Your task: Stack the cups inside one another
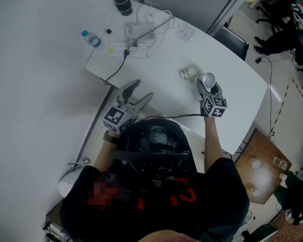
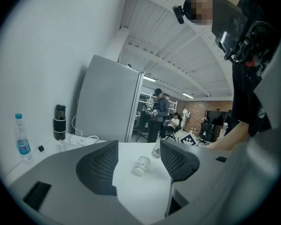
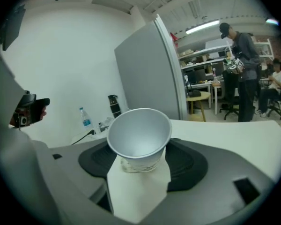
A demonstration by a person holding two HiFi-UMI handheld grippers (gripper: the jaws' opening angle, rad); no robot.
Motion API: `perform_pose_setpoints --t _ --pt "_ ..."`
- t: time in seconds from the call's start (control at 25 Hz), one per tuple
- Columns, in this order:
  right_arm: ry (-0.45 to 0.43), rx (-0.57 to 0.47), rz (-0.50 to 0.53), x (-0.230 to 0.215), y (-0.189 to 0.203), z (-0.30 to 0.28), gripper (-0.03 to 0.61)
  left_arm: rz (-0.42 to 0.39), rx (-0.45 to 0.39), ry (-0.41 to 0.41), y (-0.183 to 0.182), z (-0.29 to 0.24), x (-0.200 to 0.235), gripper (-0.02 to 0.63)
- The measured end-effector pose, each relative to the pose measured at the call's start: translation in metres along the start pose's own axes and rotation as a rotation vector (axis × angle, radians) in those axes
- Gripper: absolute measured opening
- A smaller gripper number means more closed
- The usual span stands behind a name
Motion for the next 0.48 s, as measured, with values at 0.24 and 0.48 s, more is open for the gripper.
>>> perform_pose_setpoints --t 0.24,0.48 --pt "-0.014 0.125 0.147 -0.070 0.005 -0.050 0.330 -0.086 0.180 0.017 0.041 -0.076 0.003 0.284" --pt "-0.094 0.287 0.286 -0.085 0.030 -0.115 0.330 -0.147 0.415 0.076 0.097 -0.188 0.005 0.268"
Point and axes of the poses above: the fingertips, and each gripper's own axes: z backward along the fingers, x to its left, y out of its underside, the point moved 7 cm from there along z, backward along the fingers, and after that the axes turned 6 degrees about z, right-handed, at the moved point
